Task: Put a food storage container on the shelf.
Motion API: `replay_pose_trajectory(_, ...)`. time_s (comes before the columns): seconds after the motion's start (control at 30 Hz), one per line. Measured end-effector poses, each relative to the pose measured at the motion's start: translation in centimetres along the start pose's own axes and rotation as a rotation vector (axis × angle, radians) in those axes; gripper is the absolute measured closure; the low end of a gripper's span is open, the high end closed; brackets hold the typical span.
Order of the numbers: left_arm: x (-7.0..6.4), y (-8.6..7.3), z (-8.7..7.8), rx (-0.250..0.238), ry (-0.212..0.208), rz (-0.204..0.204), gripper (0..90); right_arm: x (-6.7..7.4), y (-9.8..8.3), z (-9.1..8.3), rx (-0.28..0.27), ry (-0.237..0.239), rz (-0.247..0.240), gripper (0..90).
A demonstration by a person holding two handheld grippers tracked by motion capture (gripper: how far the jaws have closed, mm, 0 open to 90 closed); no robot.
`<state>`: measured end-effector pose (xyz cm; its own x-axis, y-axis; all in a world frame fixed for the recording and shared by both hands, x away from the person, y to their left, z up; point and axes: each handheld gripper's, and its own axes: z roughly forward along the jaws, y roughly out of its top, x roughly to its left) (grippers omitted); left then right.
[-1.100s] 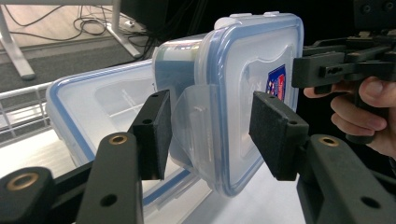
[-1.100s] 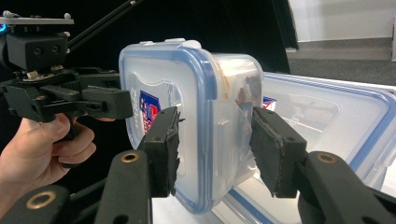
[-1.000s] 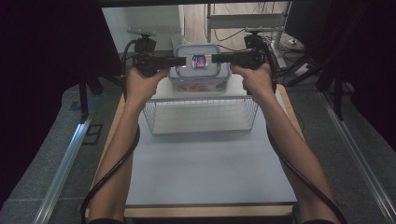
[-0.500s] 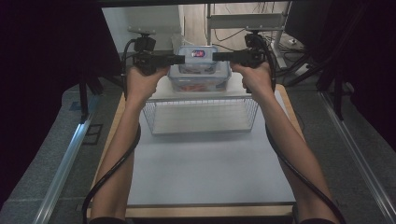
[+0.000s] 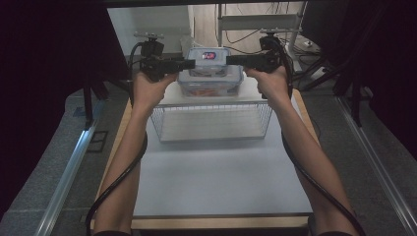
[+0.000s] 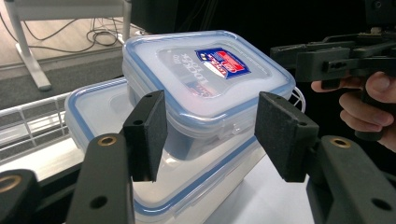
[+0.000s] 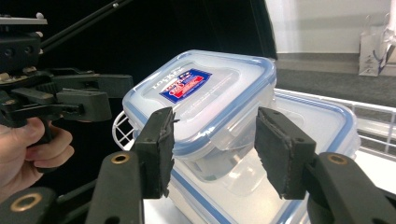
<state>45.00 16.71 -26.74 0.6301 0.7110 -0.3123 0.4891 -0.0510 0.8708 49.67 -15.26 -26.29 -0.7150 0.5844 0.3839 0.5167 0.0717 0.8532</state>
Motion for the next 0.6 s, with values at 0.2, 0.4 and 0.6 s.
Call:
replay_pose_trajectory(0.2,-0.23,-0.04,0.5,0.0,-0.014,0.001,45.2,0.02,-0.02,-0.15,0.006,-0.011,-0.016,48.8)
replay_pose_trajectory(0.4,-0.36,-0.09,0.72,0.0,-0.006,0.01,44.7,-0.1,-0.03,-0.42,0.006,-0.02,-0.019,48.8)
replay_pose_trajectory(0.6,-0.67,-0.25,0.06,-0.012,0.024,0.053,41.9,-0.41,-0.25,-0.94,-0.005,-0.02,-0.025,48.9)
